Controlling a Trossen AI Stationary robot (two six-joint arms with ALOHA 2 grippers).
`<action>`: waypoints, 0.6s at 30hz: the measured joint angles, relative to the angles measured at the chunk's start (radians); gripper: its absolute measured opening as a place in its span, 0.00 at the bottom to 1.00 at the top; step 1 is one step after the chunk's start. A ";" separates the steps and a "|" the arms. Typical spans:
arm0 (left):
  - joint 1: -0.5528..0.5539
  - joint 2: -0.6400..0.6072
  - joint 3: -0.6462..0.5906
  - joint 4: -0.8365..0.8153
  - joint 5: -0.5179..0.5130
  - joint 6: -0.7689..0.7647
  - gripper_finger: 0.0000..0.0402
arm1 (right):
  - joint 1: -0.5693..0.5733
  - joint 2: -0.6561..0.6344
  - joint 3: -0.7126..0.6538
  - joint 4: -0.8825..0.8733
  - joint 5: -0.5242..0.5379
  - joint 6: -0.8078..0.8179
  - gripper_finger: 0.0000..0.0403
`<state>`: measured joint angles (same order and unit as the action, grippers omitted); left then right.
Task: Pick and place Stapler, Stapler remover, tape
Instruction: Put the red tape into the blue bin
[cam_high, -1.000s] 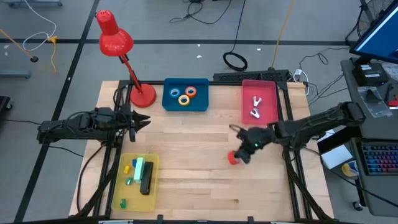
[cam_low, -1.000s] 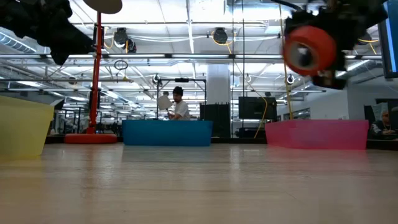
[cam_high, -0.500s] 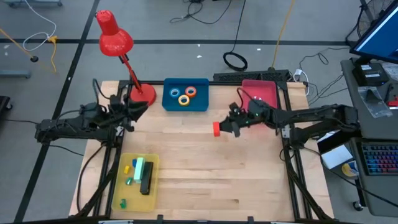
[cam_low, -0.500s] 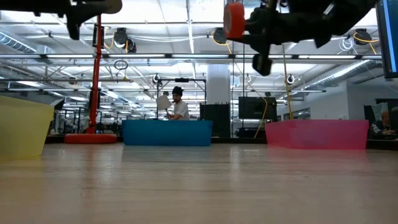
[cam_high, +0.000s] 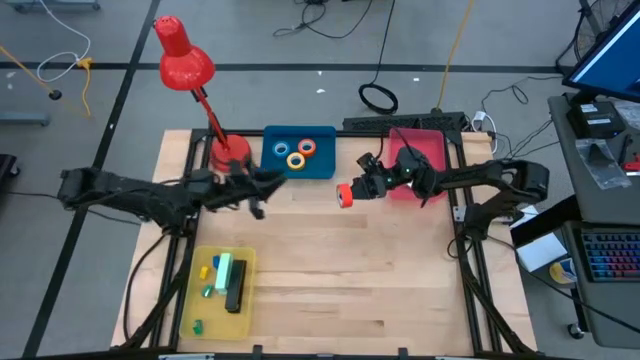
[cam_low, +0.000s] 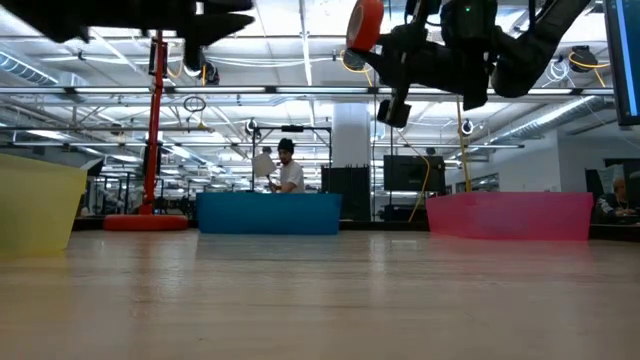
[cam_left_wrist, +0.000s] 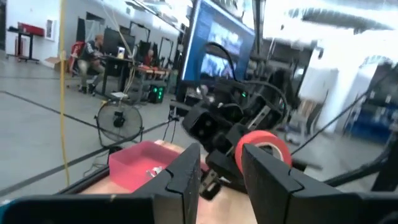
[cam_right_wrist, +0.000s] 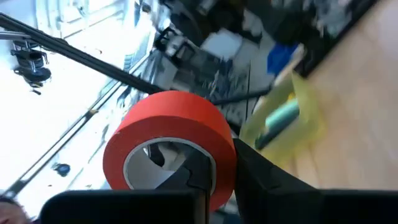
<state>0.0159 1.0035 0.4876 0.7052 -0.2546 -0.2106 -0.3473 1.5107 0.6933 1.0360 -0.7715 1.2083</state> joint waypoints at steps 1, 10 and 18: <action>-0.005 0.041 0.031 0.000 0.000 0.018 0.30 | -0.001 0.006 0.000 0.000 -0.021 0.017 0.07; -0.024 0.340 0.347 -0.222 0.003 0.247 0.30 | -0.001 0.022 0.000 0.008 -0.126 0.090 0.07; -0.026 0.451 0.547 -0.457 0.088 0.283 0.30 | -0.021 0.022 0.000 0.005 -0.124 0.115 0.07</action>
<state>-0.0097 1.4545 1.0344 0.2481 -0.1663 0.0721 -0.3684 1.5326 0.6933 1.0412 -0.8959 1.3235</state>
